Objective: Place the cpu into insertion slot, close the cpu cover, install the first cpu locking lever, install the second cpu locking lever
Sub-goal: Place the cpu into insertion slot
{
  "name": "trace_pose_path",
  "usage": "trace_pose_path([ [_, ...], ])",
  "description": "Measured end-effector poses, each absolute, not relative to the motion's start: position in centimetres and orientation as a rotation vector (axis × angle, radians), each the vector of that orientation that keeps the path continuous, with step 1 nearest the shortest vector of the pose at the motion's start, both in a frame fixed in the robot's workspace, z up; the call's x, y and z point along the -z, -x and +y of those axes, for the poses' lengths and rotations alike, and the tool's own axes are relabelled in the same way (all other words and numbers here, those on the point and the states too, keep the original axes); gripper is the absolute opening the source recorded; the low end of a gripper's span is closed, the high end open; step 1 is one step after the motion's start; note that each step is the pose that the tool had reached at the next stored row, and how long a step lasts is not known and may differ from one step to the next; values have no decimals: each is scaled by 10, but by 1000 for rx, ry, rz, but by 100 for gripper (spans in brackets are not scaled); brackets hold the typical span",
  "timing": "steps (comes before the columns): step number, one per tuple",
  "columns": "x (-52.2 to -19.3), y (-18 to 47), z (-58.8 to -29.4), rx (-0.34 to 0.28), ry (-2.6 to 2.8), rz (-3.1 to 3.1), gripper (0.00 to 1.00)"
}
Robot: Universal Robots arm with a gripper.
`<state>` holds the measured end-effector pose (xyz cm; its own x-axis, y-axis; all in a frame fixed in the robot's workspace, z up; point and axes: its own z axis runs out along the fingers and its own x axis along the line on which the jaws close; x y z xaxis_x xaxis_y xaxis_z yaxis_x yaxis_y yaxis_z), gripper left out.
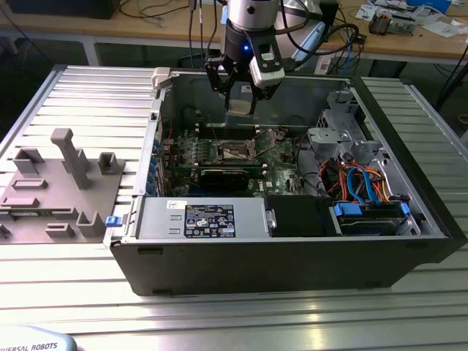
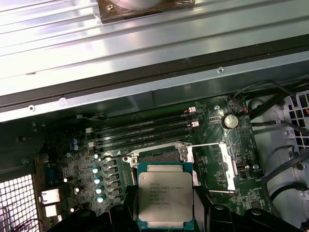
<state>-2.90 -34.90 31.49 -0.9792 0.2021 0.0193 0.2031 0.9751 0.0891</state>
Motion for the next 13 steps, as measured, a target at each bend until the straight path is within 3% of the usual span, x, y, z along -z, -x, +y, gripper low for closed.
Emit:
trace_pose_path([
  [13,-315,29,-349,142,339,-3110,54],
])
